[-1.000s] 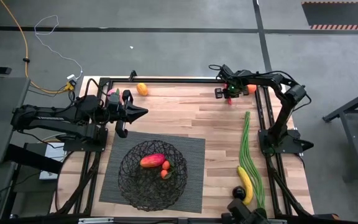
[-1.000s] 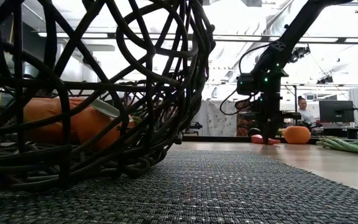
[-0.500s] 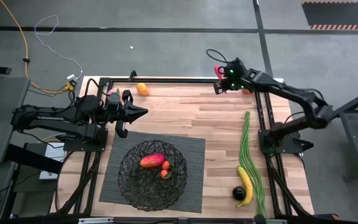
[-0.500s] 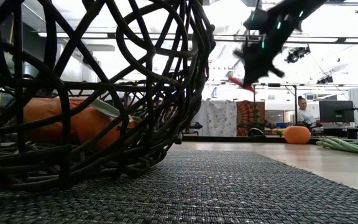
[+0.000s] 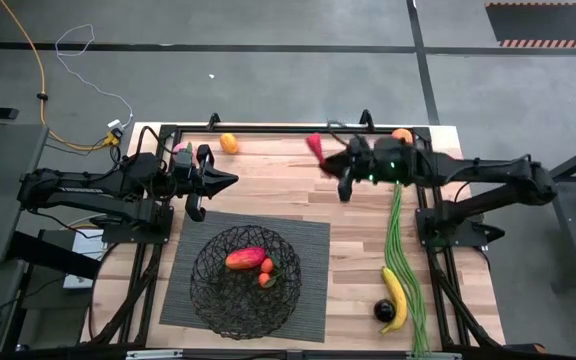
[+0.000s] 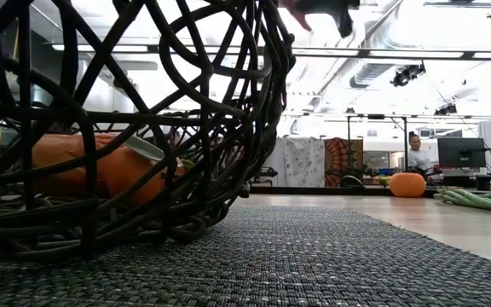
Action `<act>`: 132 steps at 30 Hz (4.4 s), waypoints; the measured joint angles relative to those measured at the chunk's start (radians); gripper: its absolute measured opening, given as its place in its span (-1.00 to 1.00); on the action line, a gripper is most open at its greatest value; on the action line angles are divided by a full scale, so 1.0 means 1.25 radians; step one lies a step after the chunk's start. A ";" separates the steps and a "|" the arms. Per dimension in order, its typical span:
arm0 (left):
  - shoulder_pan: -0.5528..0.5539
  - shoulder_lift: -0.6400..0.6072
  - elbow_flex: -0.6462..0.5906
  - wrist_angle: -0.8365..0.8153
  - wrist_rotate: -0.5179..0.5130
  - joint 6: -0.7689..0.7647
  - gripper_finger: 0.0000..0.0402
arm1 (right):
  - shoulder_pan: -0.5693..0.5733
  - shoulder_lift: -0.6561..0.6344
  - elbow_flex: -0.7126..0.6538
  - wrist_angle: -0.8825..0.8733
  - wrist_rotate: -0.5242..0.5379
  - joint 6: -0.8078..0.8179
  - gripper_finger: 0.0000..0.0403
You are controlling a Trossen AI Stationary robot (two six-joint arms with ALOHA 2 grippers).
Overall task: Build produce basket
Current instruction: Put the orange carrot into the black wire basket
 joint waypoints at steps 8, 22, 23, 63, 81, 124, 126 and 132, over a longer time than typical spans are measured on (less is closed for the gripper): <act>0.000 0.000 0.000 0.006 0.003 0.004 -1.00 | 0.160 0.033 0.000 0.214 0.057 -0.051 -0.78; 0.000 0.000 0.000 0.005 0.045 0.016 -1.00 | 0.239 0.170 0.001 0.344 0.094 -0.037 -0.78; 0.000 0.000 0.000 0.005 0.045 0.020 -1.00 | 0.238 0.175 0.001 0.346 0.092 -0.036 -0.78; -0.001 0.000 0.000 0.005 0.045 0.027 -1.00 | 0.161 0.090 -0.167 0.507 -0.036 -0.099 -0.78; -0.029 0.097 0.018 0.130 -0.015 0.028 -0.45 | 0.161 0.090 -0.167 0.507 -0.036 -0.080 -0.78; -0.064 0.590 0.339 0.240 -0.052 0.057 0.45 | 0.161 0.090 -0.167 0.482 -0.035 -0.080 -0.78; -0.064 0.590 0.339 0.239 -0.048 0.057 0.38 | 0.161 0.090 -0.167 0.482 -0.035 -0.080 -0.78; -0.064 0.590 0.339 0.239 -0.048 0.050 0.02 | 0.161 0.090 -0.167 0.482 -0.035 -0.080 -0.78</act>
